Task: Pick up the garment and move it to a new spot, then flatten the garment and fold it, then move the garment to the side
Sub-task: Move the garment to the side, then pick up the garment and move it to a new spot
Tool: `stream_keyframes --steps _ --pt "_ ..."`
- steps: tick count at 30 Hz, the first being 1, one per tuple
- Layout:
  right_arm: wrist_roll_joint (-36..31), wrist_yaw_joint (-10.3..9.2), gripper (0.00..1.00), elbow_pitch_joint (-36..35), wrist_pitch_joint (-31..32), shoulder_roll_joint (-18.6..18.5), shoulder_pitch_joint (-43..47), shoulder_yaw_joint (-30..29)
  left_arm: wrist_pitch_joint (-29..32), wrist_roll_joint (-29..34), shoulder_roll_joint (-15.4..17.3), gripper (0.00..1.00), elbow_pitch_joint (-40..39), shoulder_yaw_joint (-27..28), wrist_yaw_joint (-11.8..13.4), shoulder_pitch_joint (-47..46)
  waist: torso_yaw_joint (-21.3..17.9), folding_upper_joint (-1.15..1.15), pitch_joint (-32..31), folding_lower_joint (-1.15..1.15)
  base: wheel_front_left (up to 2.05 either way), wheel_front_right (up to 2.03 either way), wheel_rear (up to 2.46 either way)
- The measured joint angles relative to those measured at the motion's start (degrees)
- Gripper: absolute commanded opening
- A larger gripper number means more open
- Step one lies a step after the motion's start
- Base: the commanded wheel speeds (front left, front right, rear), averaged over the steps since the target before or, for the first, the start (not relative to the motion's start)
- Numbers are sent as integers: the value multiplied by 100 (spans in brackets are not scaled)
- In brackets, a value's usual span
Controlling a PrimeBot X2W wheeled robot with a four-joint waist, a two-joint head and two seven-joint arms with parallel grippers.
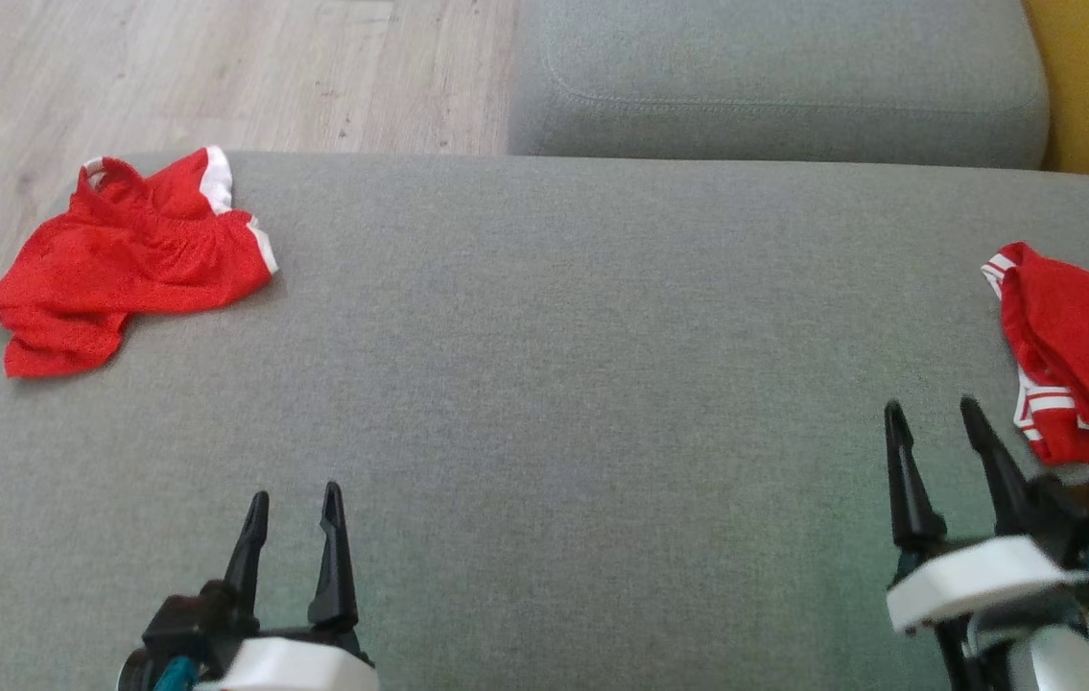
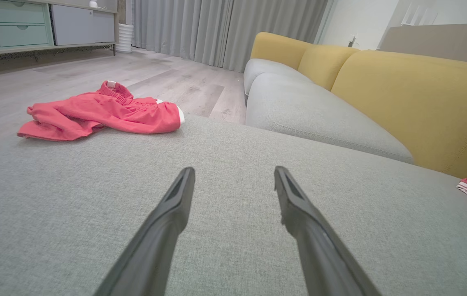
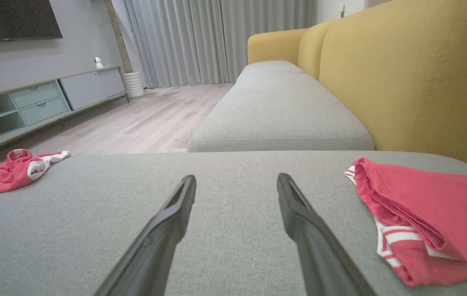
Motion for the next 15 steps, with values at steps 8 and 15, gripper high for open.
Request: stream_keyframes --steps 8,15 --pt "240 0 100 -221 69 5 588 163 9 -48 20 100 -37 -65 3 203 -54 0 -94 0 0 0 0" --pt "238 0 100 -272 120 5 596 176 57 -49 52 100 -107 -127 7 215 -51 0 -85 1 0 0 0"
